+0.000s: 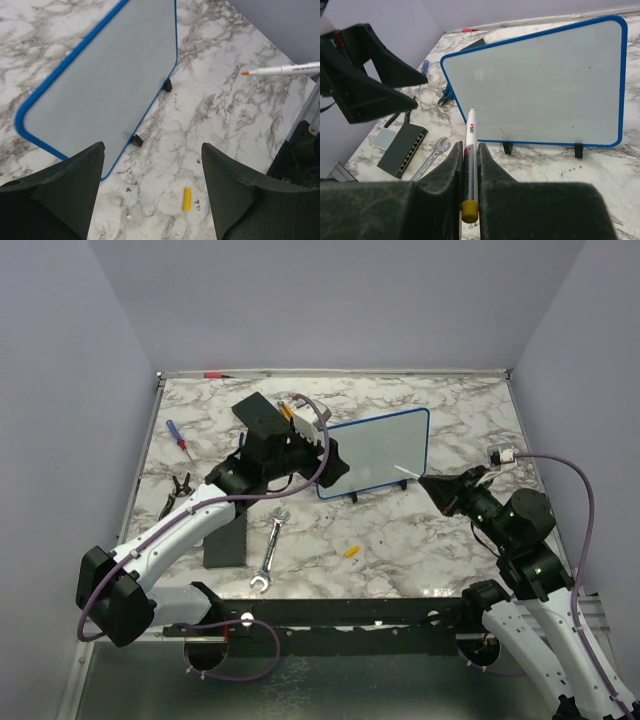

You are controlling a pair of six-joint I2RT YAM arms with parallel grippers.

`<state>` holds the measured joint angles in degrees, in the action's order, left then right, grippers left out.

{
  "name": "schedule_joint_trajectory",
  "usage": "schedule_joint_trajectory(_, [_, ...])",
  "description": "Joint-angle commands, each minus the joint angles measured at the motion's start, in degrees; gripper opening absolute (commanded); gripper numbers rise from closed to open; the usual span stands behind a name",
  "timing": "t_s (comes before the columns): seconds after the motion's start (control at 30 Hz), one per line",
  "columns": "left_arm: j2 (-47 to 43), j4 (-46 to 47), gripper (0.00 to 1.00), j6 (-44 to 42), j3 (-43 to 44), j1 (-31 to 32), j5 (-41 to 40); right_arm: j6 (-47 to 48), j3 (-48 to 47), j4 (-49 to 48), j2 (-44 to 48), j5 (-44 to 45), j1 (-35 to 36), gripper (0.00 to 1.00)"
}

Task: Write a sentence on the whiteboard
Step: Place the pen cap at the center of the board, then write a sentence on the whiteboard.

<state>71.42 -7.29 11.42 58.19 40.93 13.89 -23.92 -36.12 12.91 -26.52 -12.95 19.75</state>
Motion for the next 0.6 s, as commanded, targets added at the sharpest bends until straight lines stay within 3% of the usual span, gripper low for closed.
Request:
schedule_joint_trajectory(0.0, [1.2, -5.3, 0.79, -4.0, 4.6, -6.3, 7.6, 0.5, 0.0, -0.5, 0.6, -0.6, -0.4, 0.01])
schedule_joint_trajectory(0.23, [3.5, -3.5, 0.80, -3.8, 9.7, -15.8, 14.5, -0.9, 2.2, -5.5, -2.0, -5.6, -0.3, 0.01])
schedule_joint_trajectory(0.37, [4.8, 1.7, 0.80, -2.3, 7.0, -20.8, 24.8, -1.9, 3.5, -9.7, -5.0, -10.0, -0.3, 0.00])
schedule_joint_trajectory(0.57, [6.5, 4.5, 0.80, -3.3, 4.5, -24.4, 29.7, -4.5, 5.9, -18.2, -9.6, -13.2, -0.2, 0.01])
